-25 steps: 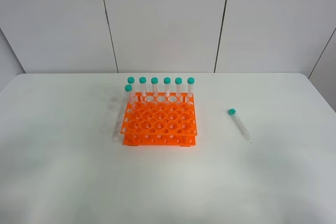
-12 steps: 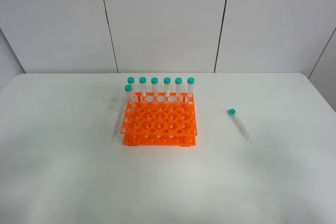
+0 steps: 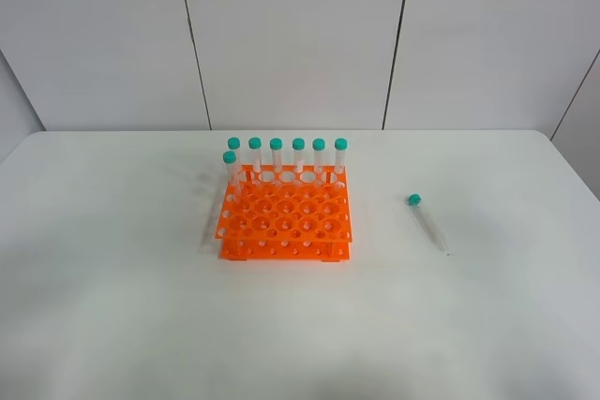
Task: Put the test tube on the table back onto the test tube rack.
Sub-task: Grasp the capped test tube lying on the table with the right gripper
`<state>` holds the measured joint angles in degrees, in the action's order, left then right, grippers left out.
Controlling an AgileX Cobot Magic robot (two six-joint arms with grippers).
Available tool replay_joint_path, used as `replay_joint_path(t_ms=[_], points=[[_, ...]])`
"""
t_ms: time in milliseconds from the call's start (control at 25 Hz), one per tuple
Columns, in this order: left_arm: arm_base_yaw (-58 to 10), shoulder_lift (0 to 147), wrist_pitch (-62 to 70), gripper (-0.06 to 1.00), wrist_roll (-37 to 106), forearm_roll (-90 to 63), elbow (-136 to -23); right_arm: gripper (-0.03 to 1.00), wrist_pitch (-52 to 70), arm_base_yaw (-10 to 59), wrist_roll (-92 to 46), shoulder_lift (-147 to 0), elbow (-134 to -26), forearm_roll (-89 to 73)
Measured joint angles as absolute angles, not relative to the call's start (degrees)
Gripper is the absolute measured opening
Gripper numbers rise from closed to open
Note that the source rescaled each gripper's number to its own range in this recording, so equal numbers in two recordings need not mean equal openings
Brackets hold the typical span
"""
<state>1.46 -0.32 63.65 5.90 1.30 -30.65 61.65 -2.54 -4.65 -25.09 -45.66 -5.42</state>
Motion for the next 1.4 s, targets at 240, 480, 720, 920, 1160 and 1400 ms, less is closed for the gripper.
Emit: replay_joint_path(t_ms=[240, 480, 720, 920, 1160, 1400], points=[[1.5, -0.3, 62.0, 1.0, 6.0, 1.4, -30.6, 0.91, 61.2, -2.5, -10.8, -38.0, -49.1, -11.6], [1.5, -0.3, 61.5, 1.0, 6.0, 1.4, -30.6, 0.91, 55.5, -2.5, -15.9, -51.1, -50.8, -14.9], [1.5, -0.3, 61.5, 1.0, 6.0, 1.4, -30.5, 0.91, 49.7, -2.5, -20.3, -63.4, -51.7, -18.5], [1.5, -0.3, 61.7, 1.0, 6.0, 0.5, -29.7, 0.91, 44.3, -2.5, -22.7, -71.8, -51.8, -19.1], [1.5, -0.3, 61.7, 1.0, 6.0, 0.4, -29.7, 0.91, 39.3, -2.2, -24.1, -81.1, -51.8, -19.2], [1.5, -0.3, 61.7, 1.0, 6.0, 0.3, -29.7, 0.91, 32.9, 4.5, -24.0, -90.8, -51.8, -16.5]])
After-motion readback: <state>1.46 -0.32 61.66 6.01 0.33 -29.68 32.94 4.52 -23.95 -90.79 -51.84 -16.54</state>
